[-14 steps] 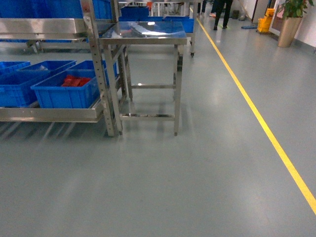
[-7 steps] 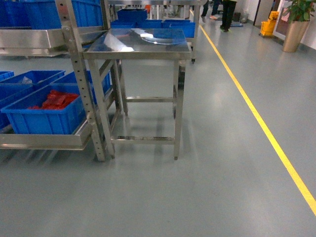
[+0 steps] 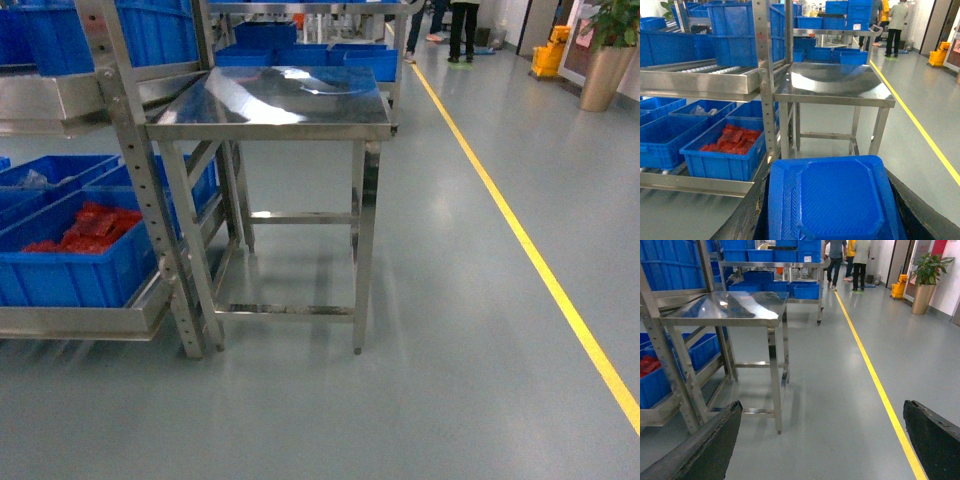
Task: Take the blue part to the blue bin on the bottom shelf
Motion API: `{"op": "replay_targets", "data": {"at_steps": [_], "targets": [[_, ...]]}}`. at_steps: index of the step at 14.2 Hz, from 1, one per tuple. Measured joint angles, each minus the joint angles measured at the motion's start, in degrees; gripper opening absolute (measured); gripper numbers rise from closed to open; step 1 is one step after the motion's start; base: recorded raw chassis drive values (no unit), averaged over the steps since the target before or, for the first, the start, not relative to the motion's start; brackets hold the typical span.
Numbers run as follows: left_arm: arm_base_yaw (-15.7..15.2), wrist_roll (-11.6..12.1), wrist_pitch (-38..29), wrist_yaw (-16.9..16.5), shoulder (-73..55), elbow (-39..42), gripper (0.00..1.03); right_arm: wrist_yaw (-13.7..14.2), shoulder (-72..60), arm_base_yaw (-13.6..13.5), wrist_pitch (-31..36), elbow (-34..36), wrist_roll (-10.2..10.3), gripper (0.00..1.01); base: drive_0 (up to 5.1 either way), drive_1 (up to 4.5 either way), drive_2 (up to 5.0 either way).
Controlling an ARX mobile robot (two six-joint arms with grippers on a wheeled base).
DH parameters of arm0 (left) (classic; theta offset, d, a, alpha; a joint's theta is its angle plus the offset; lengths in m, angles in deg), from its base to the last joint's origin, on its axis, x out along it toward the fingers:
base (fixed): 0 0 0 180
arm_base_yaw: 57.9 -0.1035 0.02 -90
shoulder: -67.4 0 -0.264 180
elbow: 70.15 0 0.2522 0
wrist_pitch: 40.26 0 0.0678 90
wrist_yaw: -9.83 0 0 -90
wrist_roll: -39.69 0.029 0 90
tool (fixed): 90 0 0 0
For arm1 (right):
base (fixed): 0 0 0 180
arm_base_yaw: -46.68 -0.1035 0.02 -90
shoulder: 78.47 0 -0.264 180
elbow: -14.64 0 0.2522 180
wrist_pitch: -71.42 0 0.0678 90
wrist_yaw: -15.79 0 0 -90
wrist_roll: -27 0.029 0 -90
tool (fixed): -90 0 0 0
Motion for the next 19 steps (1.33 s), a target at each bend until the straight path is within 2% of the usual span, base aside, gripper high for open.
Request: {"op": "replay_targets", "data": {"at_steps": [19], "targets": [[0.0,0.0,-0.1,0.0,0.0,0.0,0.43,0.0,0.0,0.0,0.2,0.0,0.0,0.98,0.0,4.35,-4.3]]}}
